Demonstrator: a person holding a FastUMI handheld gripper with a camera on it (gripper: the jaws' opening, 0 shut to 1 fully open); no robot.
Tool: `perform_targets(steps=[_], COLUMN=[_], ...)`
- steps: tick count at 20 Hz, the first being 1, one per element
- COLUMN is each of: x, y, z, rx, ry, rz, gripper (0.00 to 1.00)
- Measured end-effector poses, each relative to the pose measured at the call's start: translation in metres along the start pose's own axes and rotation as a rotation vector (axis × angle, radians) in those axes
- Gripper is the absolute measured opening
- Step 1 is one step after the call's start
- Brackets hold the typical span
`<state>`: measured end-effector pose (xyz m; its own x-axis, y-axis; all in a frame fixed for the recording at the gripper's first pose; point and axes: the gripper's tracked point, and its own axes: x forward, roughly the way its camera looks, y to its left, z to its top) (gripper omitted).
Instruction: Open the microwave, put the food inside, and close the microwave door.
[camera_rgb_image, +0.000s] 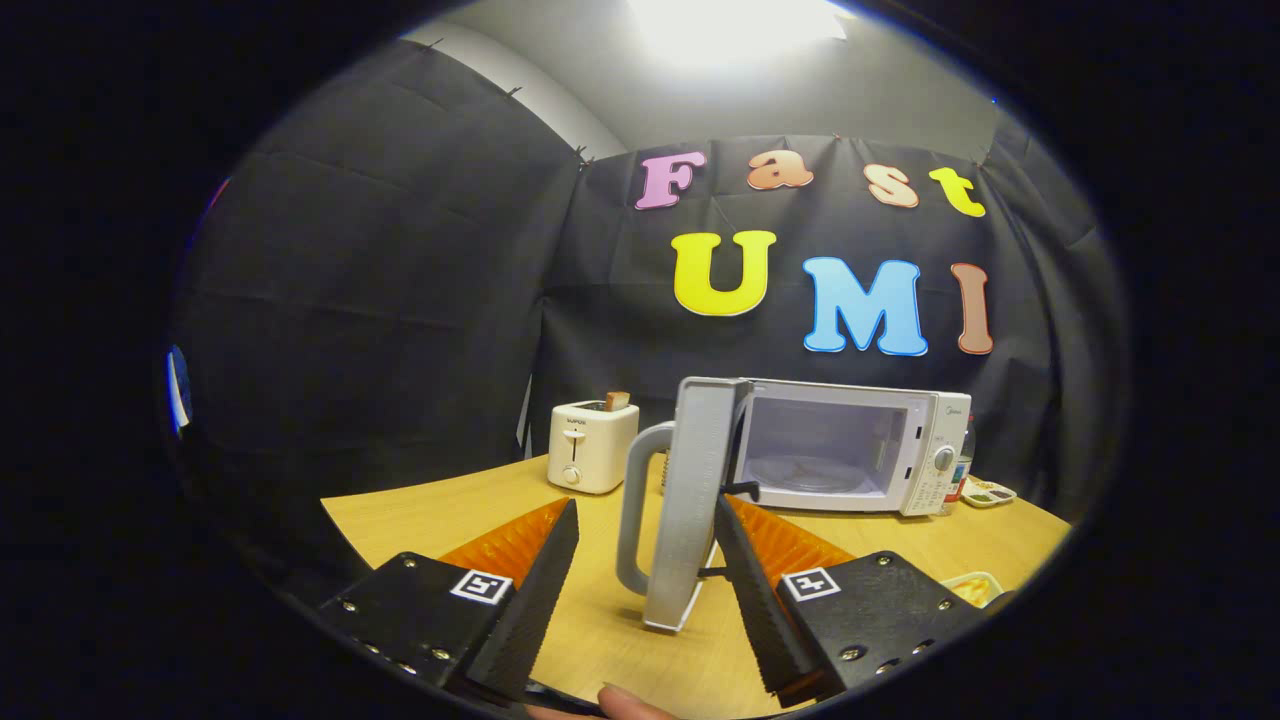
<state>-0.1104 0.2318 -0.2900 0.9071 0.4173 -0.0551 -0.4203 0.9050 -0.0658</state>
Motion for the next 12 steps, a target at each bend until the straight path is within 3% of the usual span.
perform_targets(steps=[1, 3, 9, 12], x=[-0.007, -0.023, -0.058, -0.065], y=[-0.016, -0.060, -0.200, -0.240], z=[-0.005, -0.021, -0.076, -0.098], rx=[0.000, -0.019, -0.070, -0.017], ry=[0.010, 0.045, 0.152, 0.193], rz=[0.003, -0.033, -0.223, -0.271], gripper=[0.92, 0.95, 0.96, 0.96])
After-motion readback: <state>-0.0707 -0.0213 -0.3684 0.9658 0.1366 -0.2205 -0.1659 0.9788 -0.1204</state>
